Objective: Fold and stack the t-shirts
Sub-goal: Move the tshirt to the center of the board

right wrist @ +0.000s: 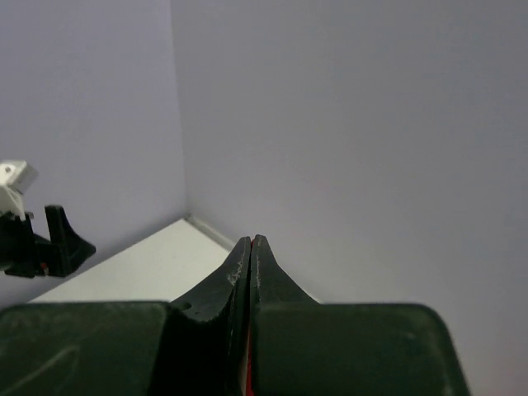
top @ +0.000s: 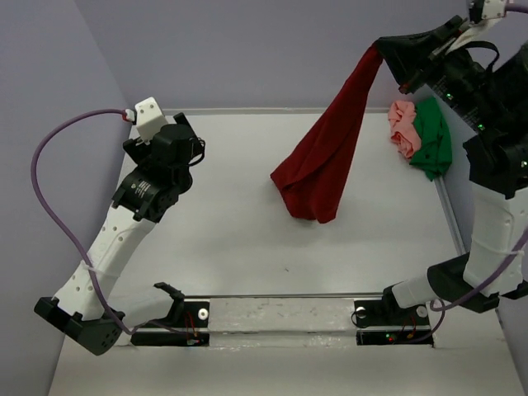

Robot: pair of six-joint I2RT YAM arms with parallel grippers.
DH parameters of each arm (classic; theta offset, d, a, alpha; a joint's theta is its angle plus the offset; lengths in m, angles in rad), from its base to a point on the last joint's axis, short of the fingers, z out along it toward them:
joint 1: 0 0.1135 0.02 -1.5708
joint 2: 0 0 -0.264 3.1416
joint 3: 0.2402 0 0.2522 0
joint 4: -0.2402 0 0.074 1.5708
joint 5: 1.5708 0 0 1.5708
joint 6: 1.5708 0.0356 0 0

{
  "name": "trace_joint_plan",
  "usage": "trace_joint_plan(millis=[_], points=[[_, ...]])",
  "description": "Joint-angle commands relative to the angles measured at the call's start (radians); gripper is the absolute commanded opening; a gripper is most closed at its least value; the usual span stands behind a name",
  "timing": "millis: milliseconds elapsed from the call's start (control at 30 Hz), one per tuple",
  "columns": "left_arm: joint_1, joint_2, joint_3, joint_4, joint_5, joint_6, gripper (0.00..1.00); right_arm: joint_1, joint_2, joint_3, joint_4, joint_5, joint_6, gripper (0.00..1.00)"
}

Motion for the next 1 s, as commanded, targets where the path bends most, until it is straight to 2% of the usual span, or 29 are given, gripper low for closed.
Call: trace_joint_plan(millis=[0, 33, 100, 200, 300, 367, 533, 667, 733, 967], points=[[-0.006, -0.040, -0.034, 0.102, 0.047, 0.027, 0.99, 0.001, -0.034, 0.092, 0.241, 0.071, -0.116, 0.00], [-0.008, -0.037, -0.027, 0.102, 0.050, 0.029, 0.99, 0.001, -0.003, 0.176, 0.243, 0.063, -0.116, 0.00], [-0.009, -0.029, -0.013, 0.096, 0.047, 0.035, 0.99, 0.001, -0.002, 0.203, 0.296, -0.006, -0.109, 0.00], [-0.012, -0.026, -0.016, 0.088, 0.033, 0.041, 0.99, 0.001, -0.073, 0.134, 0.423, -0.027, -0.100, 0.00], [-0.011, -0.029, -0.033, 0.089, 0.036, 0.039, 0.99, 0.001, -0.106, 0.126, 0.445, 0.005, -0.137, 0.00], [-0.012, -0.027, -0.042, 0.089, 0.043, 0.036, 0.99, 0.001, -0.098, 0.135, 0.435, 0.052, -0.165, 0.00], [-0.017, -0.018, -0.053, 0.091, 0.067, 0.027, 0.99, 0.001, -0.037, 0.123, 0.376, 0.352, -0.329, 0.00], [-0.026, -0.018, -0.054, 0.097, 0.069, 0.024, 0.99, 0.001, 0.035, 0.056, 0.381, 0.420, -0.405, 0.00], [-0.028, -0.013, -0.056, 0.097, 0.069, 0.024, 0.99, 0.001, 0.093, 0.057, 0.362, 0.390, -0.373, 0.00], [-0.031, -0.023, -0.079, 0.094, 0.058, 0.019, 0.99, 0.019, 0.318, 0.212, 0.307, 0.086, -0.128, 0.00]])
